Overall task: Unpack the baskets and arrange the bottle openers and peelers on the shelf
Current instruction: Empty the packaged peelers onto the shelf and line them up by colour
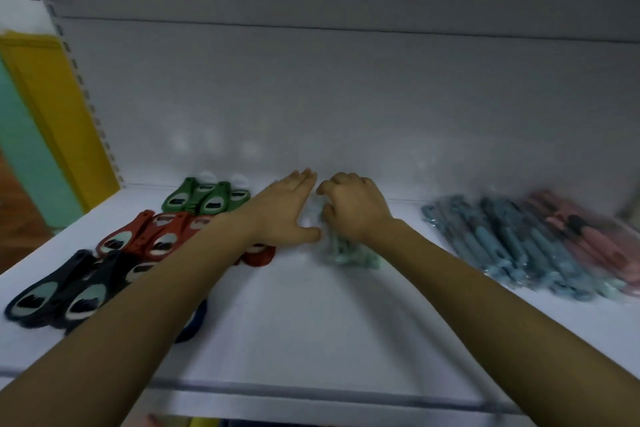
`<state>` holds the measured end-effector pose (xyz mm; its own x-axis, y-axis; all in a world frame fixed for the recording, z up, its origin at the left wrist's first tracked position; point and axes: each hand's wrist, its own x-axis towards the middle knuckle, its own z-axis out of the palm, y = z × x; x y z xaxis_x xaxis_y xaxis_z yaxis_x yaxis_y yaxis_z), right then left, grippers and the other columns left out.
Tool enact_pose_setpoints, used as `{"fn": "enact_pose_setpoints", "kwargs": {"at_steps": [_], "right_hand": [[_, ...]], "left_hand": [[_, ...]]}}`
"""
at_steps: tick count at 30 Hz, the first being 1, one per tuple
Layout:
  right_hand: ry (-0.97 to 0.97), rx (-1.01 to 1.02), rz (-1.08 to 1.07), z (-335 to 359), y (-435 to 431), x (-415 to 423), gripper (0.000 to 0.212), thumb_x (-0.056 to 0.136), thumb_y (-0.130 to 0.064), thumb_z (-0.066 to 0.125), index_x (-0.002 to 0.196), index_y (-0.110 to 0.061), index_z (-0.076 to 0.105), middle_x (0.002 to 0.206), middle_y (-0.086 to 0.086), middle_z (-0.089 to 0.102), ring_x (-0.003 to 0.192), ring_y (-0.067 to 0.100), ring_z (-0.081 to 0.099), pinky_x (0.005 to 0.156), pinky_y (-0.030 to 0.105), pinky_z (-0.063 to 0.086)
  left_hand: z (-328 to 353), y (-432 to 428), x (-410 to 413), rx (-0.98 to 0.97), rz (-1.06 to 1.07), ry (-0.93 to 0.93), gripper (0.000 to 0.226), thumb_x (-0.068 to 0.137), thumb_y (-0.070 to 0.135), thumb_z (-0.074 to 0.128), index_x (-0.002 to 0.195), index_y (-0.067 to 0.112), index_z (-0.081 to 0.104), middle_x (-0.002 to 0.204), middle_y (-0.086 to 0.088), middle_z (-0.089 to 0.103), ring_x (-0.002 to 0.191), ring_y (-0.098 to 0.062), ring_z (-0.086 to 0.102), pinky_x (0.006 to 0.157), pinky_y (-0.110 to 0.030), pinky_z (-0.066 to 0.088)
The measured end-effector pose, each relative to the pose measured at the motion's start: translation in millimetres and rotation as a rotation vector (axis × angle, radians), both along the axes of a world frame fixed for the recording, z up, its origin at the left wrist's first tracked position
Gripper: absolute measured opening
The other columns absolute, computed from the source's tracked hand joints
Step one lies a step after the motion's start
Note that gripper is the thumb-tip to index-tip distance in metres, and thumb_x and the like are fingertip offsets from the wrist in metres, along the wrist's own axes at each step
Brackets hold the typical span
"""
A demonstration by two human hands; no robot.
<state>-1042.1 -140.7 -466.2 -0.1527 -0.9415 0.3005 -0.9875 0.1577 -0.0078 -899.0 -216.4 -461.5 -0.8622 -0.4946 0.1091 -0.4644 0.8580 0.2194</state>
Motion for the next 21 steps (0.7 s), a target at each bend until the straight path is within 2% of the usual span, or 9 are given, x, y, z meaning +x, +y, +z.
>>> {"fn": "enact_pose_setpoints", "kwargs": {"at_steps": [3,7,11,15,18,21], "right_hand": [[-0.059,-0.037,-0.146,2.2,32.5,-30.7,0.047,0.091,-0.027,0.051,0.137,-0.018,0.045,0.136,0.009,0.048,0.119,0.027,0.046,0.096,0.033,0.034],[-0.132,-0.075,-0.353,-7.4,87.8,-75.5,0.048,0.094,-0.027,0.047,0.140,-0.015,0.040,0.140,0.011,0.043,0.123,0.030,0.043,0.098,0.037,0.039],[-0.172,-0.141,-0.554,-21.7,144.2,-109.8,0.042,0.093,-0.024,0.047,0.133,-0.013,0.047,0.134,0.011,0.049,0.120,0.031,0.047,0.094,0.038,0.039],[-0.217,-0.342,-0.706,-37.6,198.3,-140.9,0.034,0.094,-0.017,0.046,0.126,-0.009,0.055,0.126,0.014,0.058,0.117,0.032,0.050,0.096,0.039,0.039],[-0.397,-0.529,-0.709,-45.7,235.4,-160.5,0.028,0.098,-0.013,0.043,0.118,-0.009,0.062,0.123,0.012,0.062,0.112,0.029,0.055,0.096,0.041,0.044],[-0.455,-0.445,-0.492,-52.1,250.7,-162.1,0.023,0.091,-0.002,0.043,0.089,-0.004,0.066,0.093,0.013,0.069,0.084,0.029,0.061,0.078,0.044,0.048]], "left_hand": [[-0.6,22.2,-42.2,0.041,-0.107,0.121,0.092,0.088,0.042,0.061,0.151,0.010,0.003,0.160,-0.008,0.004,0.147,-0.020,0.004,0.112,-0.021,0.003],[-11.8,70.4,-105.0,0.171,-0.248,0.279,0.080,0.086,0.022,0.064,0.149,0.005,0.017,0.156,-0.012,0.022,0.142,-0.023,0.022,0.104,-0.009,0.009],[-33.6,115.8,-160.9,0.275,-0.350,0.316,0.067,0.089,0.013,0.059,0.146,0.001,0.024,0.153,-0.015,0.028,0.141,-0.025,0.028,0.110,-0.018,0.016],[-46.9,150.7,-206.6,0.276,-0.474,0.369,0.058,0.093,0.012,0.052,0.145,0.004,0.030,0.154,-0.010,0.026,0.143,-0.019,0.022,0.113,-0.017,0.009],[-49.1,170.4,-239.5,0.240,-0.546,0.391,0.053,0.096,0.021,0.049,0.146,0.010,0.033,0.155,-0.005,0.025,0.144,-0.017,0.018,0.114,-0.021,0.008],[-48.9,177.7,-262.5,0.085,-0.586,0.305,0.053,0.098,0.035,0.043,0.147,0.020,0.031,0.158,0.003,0.020,0.146,-0.014,0.009,0.118,-0.035,0.006]]}}
